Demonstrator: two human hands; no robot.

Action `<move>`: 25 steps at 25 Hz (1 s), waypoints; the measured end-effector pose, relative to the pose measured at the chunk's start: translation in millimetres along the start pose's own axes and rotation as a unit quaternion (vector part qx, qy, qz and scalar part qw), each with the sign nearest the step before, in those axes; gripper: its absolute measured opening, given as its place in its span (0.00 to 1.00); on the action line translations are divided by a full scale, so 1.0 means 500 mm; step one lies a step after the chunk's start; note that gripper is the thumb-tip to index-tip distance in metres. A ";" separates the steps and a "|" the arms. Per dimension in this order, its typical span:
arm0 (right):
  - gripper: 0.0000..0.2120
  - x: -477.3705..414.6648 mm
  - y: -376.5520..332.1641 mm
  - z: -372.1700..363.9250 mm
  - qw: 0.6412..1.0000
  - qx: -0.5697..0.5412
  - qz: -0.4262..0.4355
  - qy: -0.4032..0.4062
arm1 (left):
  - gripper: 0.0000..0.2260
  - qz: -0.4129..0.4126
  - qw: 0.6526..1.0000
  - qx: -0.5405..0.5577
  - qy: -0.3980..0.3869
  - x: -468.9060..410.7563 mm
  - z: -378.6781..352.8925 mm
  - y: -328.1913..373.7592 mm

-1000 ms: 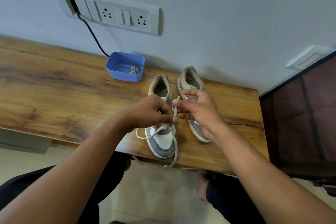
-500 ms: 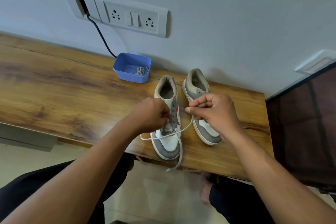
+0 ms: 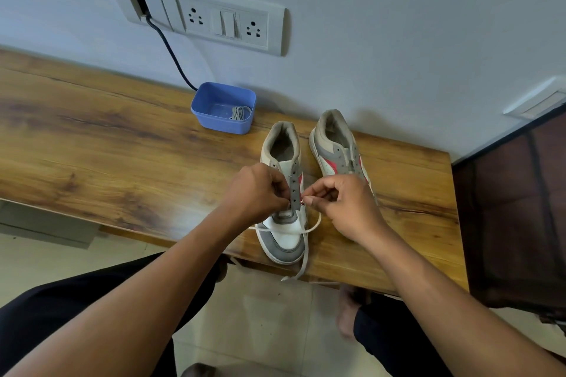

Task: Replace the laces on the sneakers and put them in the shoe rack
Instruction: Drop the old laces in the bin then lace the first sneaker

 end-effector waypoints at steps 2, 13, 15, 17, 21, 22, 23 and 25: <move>0.04 0.001 0.010 -0.012 1.000 -0.015 -0.011 0.010 | 0.06 0.009 0.999 0.033 -0.008 0.000 -0.003 -0.004; 0.05 0.008 -0.006 -0.012 0.999 0.029 -0.027 0.021 | 0.09 0.013 0.999 0.034 -0.024 -0.001 -0.001 -0.005; 0.04 0.006 -0.019 -0.015 0.998 0.059 -0.027 0.010 | 0.09 0.011 0.999 0.031 -0.024 -0.002 -0.002 -0.005; 0.04 0.002 -0.028 -0.020 0.996 0.087 -0.030 0.009 | 0.08 0.012 0.999 0.029 -0.022 -0.004 -0.003 -0.006; 0.07 -0.005 -0.045 -0.027 0.992 0.117 -0.037 0.022 | 0.07 0.008 1.000 0.026 -0.016 -0.009 -0.009 -0.010; 0.08 -0.006 -0.049 -0.028 0.991 0.127 -0.038 0.027 | 0.06 0.007 1.000 0.027 -0.013 -0.010 -0.009 -0.013; 0.09 -0.007 -0.052 -0.032 0.989 0.143 -0.037 0.027 | 0.06 0.005 1.000 0.029 -0.010 -0.010 -0.009 -0.014; 0.10 -0.010 -0.057 -0.042 0.983 0.177 -0.037 0.014 | 0.05 0.001 0.999 0.032 -0.007 -0.009 -0.010 -0.015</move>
Point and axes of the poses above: each hand's wrist, its own x-axis away from the middle knuckle, its own z-axis out of the back of the hand, y = z × x, the point moved 8 cm from there along -x, towards the middle knuckle
